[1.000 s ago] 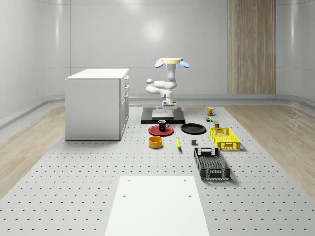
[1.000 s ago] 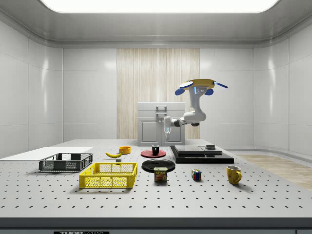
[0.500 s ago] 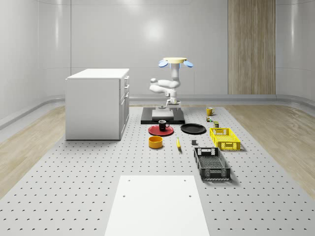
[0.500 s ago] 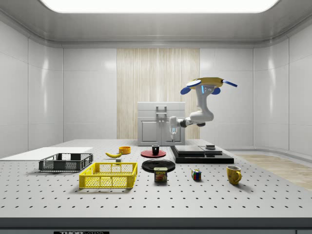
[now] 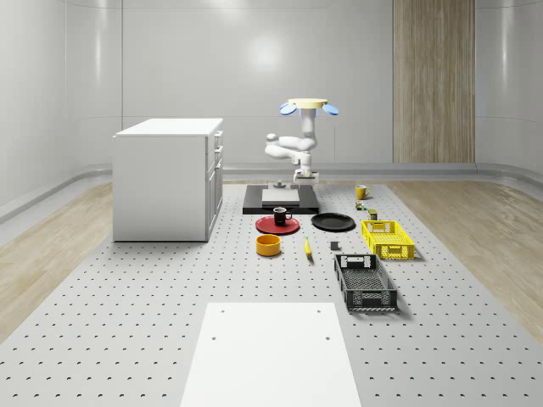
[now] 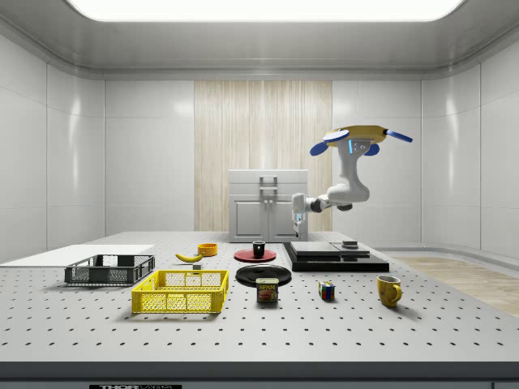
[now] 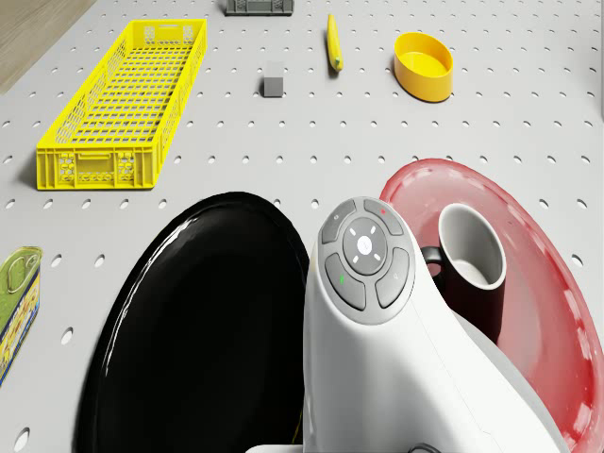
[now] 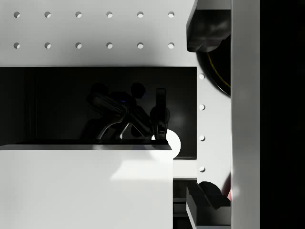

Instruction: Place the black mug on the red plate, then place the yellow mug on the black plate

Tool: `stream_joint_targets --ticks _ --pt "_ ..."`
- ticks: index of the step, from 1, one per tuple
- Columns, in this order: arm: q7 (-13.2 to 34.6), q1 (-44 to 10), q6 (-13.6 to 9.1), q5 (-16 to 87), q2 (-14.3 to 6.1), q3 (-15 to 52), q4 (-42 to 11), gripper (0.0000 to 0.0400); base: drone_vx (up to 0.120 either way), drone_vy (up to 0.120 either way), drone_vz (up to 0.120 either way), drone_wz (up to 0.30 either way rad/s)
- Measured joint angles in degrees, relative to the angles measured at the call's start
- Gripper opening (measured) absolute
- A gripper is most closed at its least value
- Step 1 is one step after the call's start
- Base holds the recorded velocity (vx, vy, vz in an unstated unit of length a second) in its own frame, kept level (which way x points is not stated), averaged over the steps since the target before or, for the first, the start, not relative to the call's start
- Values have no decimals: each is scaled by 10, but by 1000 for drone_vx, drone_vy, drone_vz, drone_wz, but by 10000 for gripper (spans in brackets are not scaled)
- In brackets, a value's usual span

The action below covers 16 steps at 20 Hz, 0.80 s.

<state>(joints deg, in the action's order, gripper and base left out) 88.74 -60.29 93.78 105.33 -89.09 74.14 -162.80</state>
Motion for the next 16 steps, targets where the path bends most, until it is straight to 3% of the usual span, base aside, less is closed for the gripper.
stream_joint_targets --ticks 16 --pt "0 -1 2 -1 -2 0 0 400 -120 120 0 0"
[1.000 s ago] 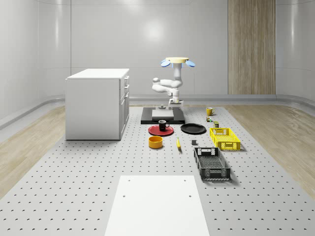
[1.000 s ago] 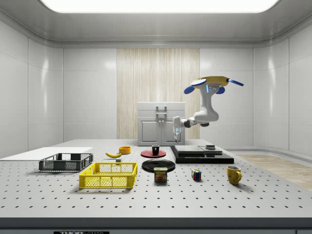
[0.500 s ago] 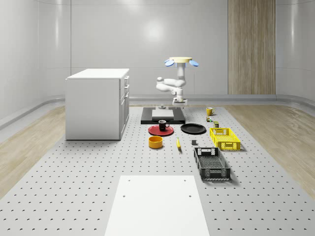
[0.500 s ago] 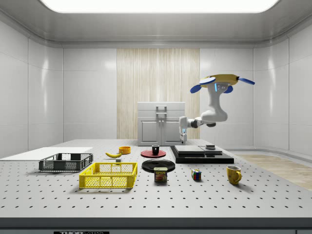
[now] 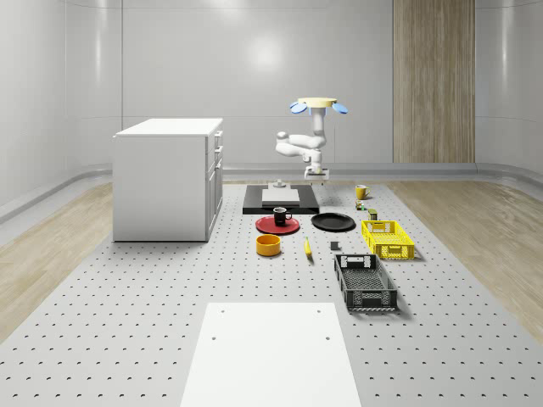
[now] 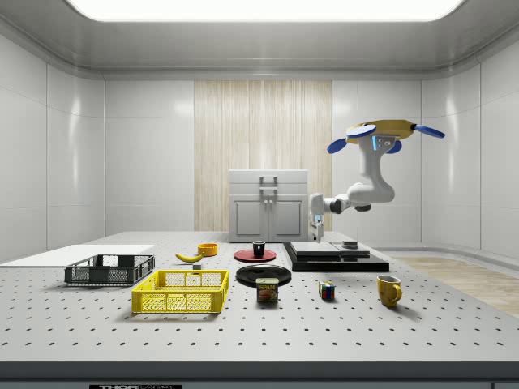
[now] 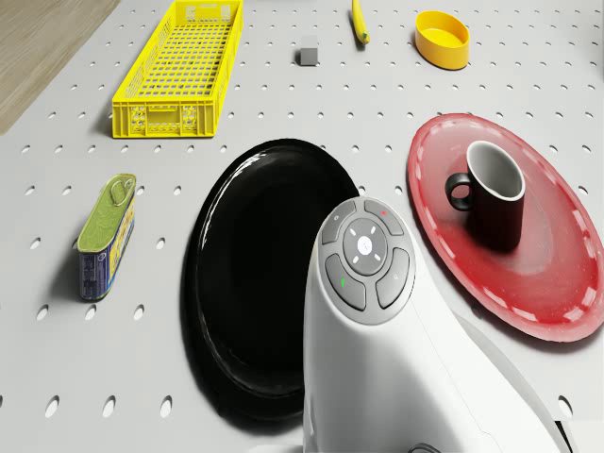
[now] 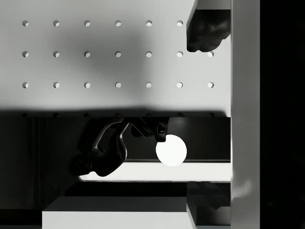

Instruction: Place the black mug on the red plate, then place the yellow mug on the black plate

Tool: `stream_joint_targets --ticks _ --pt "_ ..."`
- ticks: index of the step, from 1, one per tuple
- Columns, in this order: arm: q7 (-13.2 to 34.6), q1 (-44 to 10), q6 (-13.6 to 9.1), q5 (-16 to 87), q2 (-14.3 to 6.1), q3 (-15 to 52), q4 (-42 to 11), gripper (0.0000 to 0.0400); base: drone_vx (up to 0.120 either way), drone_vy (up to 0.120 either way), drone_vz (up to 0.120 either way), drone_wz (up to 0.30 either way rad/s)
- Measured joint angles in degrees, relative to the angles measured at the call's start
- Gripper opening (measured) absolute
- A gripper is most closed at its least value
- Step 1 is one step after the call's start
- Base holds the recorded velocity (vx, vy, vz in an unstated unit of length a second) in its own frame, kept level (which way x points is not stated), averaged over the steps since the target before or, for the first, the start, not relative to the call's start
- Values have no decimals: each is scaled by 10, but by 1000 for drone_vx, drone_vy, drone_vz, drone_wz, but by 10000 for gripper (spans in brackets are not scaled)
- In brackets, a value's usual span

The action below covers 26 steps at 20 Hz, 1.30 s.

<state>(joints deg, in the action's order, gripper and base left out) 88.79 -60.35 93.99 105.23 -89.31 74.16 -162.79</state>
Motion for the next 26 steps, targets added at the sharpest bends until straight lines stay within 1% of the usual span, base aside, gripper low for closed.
stream_joint_targets --ticks 26 --pt "1 -1 2 -1 -2 0 0 400 -120 120 0 0"
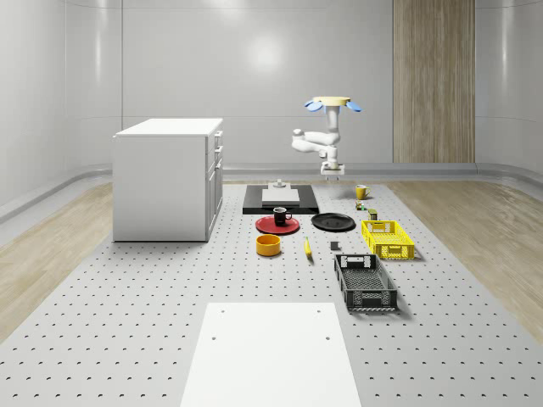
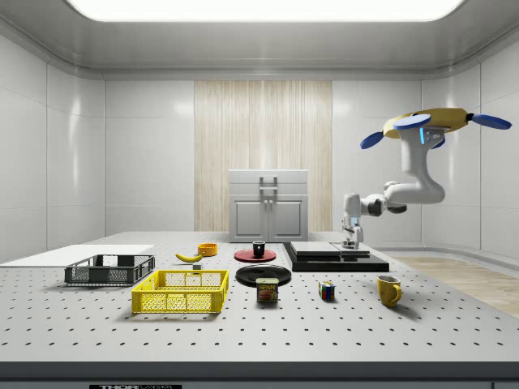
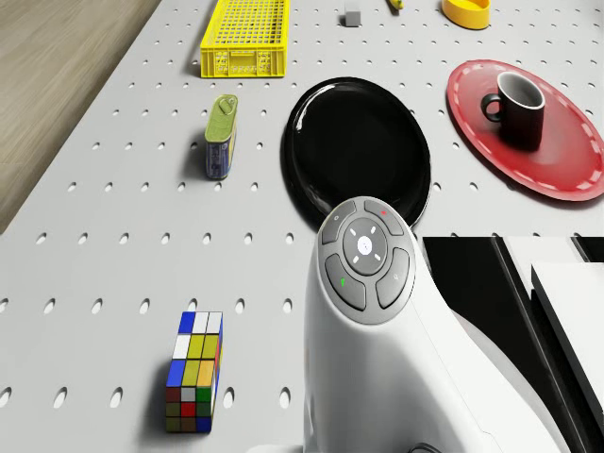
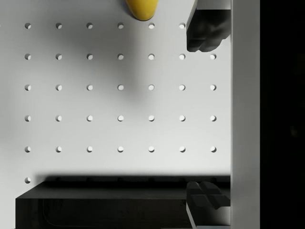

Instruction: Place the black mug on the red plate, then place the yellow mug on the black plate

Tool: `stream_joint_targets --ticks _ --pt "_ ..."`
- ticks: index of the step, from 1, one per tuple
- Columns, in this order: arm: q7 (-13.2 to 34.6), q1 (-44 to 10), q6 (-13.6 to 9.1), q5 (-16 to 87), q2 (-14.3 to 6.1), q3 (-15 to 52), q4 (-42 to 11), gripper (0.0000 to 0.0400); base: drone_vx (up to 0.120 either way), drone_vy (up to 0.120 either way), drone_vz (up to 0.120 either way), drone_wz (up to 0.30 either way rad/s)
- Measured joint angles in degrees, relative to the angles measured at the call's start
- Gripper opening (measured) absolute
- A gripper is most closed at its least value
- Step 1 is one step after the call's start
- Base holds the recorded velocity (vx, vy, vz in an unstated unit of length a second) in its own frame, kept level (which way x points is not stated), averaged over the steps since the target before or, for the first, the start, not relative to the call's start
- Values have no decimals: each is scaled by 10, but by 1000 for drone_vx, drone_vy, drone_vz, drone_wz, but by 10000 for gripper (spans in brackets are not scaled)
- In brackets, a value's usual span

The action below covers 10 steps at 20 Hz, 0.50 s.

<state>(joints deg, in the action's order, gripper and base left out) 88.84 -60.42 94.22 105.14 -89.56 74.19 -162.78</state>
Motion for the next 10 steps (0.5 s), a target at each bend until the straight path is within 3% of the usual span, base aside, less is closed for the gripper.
stream_joint_targets --ticks 10 --pt "0 0 1 0 -1 0 0 400 -120 120 0 0"
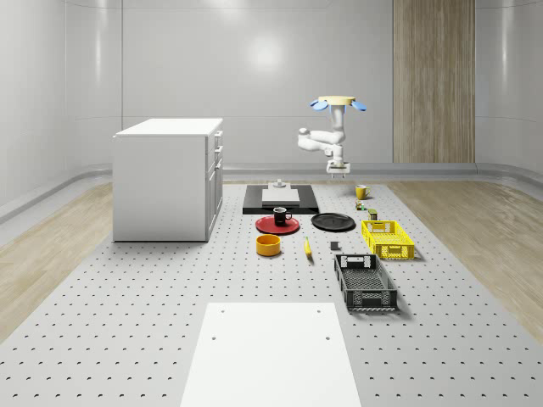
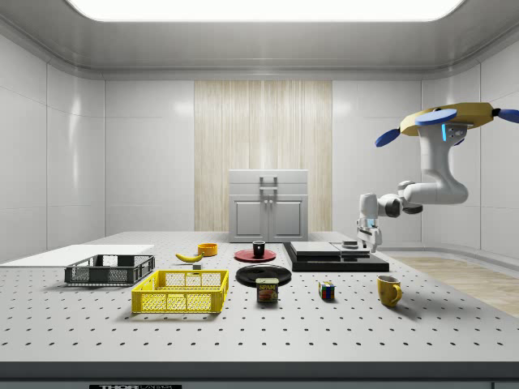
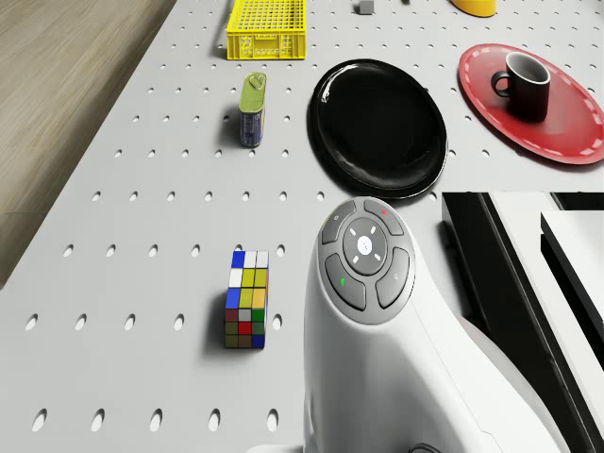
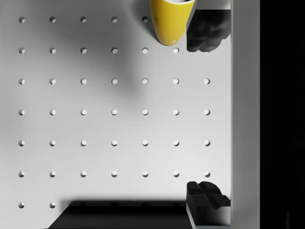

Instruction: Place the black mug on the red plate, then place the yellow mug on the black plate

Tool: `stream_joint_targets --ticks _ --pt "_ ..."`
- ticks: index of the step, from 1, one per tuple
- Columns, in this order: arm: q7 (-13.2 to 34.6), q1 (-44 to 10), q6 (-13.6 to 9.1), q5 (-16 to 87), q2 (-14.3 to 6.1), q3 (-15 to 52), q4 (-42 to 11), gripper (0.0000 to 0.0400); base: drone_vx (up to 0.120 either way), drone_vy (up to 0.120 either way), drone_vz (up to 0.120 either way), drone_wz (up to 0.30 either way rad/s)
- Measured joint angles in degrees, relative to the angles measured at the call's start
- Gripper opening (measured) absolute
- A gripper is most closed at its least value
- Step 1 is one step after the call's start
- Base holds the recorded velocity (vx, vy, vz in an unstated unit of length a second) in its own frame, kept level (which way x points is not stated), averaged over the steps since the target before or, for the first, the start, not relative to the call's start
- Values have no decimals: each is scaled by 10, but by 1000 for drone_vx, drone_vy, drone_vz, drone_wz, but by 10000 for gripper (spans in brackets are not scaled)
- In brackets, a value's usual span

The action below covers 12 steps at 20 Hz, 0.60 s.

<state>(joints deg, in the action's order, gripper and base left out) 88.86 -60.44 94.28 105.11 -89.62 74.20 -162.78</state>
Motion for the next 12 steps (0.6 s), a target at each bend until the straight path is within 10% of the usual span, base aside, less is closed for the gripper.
stream_joint_targets --ticks 5,12 --pt "0 0 0 0 0 0 0 400 0 120 -8 0" --pt "0 0 1 0 -1 0 0 400 0 120 -114 0"
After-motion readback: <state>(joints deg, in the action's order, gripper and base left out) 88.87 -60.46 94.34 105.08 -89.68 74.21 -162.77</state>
